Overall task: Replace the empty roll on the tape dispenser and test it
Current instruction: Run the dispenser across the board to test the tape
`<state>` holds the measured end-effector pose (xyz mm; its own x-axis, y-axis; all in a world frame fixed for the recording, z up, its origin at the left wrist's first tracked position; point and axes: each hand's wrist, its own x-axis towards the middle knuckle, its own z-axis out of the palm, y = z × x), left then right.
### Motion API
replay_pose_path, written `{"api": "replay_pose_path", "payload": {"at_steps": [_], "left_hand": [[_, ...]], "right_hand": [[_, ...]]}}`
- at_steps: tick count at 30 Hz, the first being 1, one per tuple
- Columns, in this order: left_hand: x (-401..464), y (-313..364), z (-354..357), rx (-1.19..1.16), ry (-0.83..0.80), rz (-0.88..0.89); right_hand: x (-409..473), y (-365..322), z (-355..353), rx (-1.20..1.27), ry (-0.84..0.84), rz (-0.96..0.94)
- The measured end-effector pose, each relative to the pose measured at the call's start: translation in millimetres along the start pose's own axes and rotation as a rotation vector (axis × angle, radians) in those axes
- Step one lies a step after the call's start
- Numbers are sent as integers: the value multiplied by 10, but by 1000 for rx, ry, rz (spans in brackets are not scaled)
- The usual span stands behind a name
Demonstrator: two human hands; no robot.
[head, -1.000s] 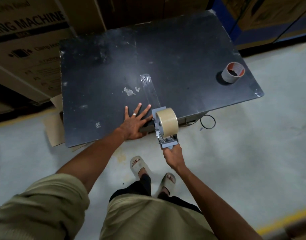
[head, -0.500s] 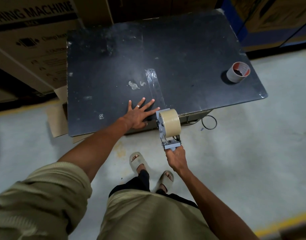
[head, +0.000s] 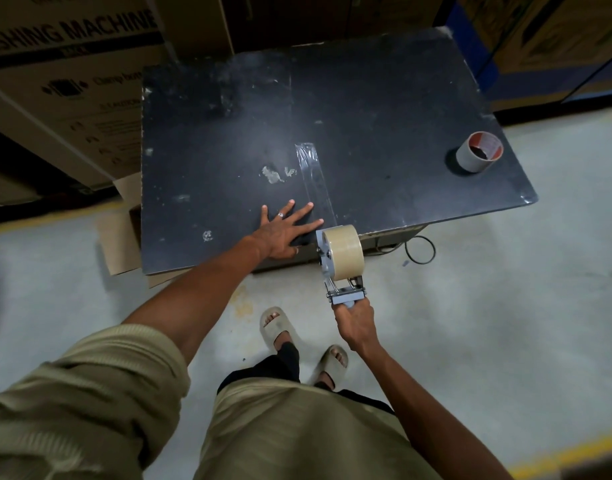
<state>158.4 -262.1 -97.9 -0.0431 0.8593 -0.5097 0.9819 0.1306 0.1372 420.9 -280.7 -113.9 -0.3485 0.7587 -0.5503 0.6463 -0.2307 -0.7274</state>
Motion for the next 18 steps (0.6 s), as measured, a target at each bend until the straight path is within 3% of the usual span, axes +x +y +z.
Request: {"api": "replay_pose_path", "payload": {"at_steps": [9,15,18], "left_hand": [[3,13,15,-1,2,-2],[45,-11,54,-19,6,-7],[31,-10,114,-53,30,2]], "right_hand": [[121,176,80,-87,-4,97],[45,638,-187,3,203,326],[236,898,-193,52,184,357]]}}
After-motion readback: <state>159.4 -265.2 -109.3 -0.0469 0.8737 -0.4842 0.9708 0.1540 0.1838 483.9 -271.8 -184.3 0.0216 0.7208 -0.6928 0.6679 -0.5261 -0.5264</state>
